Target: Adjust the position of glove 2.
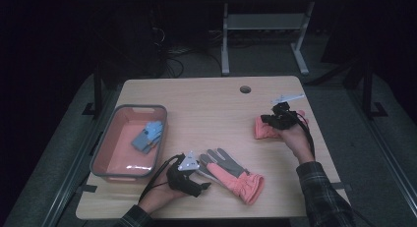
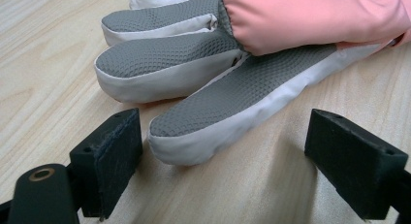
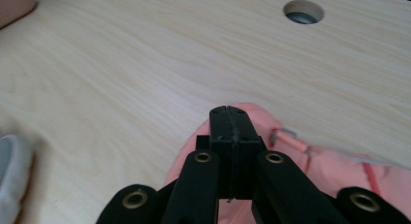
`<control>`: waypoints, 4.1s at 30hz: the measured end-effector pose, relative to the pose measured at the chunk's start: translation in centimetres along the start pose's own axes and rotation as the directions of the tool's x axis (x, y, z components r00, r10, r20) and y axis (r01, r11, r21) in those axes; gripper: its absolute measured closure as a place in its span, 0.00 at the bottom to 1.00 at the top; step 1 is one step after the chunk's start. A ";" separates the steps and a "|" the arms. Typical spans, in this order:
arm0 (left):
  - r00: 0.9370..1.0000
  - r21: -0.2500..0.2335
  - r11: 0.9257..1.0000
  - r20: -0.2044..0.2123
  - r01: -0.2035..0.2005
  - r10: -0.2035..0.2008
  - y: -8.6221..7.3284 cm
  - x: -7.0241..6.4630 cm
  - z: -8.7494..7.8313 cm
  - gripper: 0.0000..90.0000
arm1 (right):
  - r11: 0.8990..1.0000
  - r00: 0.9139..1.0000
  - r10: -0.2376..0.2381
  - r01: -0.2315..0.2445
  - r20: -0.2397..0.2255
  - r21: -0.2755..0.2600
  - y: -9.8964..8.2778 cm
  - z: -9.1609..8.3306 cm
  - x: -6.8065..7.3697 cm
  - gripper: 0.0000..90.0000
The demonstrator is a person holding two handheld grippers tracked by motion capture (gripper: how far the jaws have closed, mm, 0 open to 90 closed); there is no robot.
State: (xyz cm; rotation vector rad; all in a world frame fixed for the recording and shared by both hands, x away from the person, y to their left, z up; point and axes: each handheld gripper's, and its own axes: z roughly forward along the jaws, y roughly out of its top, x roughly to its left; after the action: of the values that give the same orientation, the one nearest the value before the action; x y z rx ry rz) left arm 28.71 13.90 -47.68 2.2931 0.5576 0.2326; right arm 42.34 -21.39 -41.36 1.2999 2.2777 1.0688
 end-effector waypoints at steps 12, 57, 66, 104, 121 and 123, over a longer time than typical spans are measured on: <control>1.000 -0.007 1.000 0.001 0.008 -0.008 0.0 -0.1 0.0 0.14 | 0.998 1.000 0.014 -0.015 0.019 0.065 -1.1 2.2 -1.4 1.00; 1.000 -0.015 1.000 -0.002 0.014 -0.014 0.0 -0.1 0.1 0.14 | 0.992 0.991 -0.075 0.086 -0.108 0.097 -9.9 -8.4 4.0 1.00; 1.000 -0.007 1.000 -0.001 0.009 -0.009 0.0 -0.1 0.0 0.14 | 0.996 1.000 0.004 -0.007 0.029 0.087 -7.7 -6.5 0.0 1.00; 1.000 -0.007 1.000 -0.001 0.010 -0.010 0.0 -0.1 0.0 0.14 | 0.950 0.924 -0.255 0.294 -0.283 0.104 -3.6 2.0 5.3 1.00; 1.000 -0.006 1.000 -0.001 0.009 -0.009 0.0 -0.1 0.0 0.14 | 0.980 0.981 -0.006 0.044 -0.192 0.192 -4.2 -0.5 5.6 0.48; 1.000 -0.007 1.000 -0.001 0.010 -0.010 0.0 -0.1 0.0 0.14 | 0.981 0.983 0.001 0.035 -0.183 0.192 -4.0 -0.1 6.0 0.48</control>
State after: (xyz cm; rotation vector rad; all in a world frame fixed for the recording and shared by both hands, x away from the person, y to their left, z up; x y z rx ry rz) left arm 28.63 13.85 -47.71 2.2833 0.5674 0.2310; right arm 36.65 -17.69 -43.69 1.2983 2.5816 1.0184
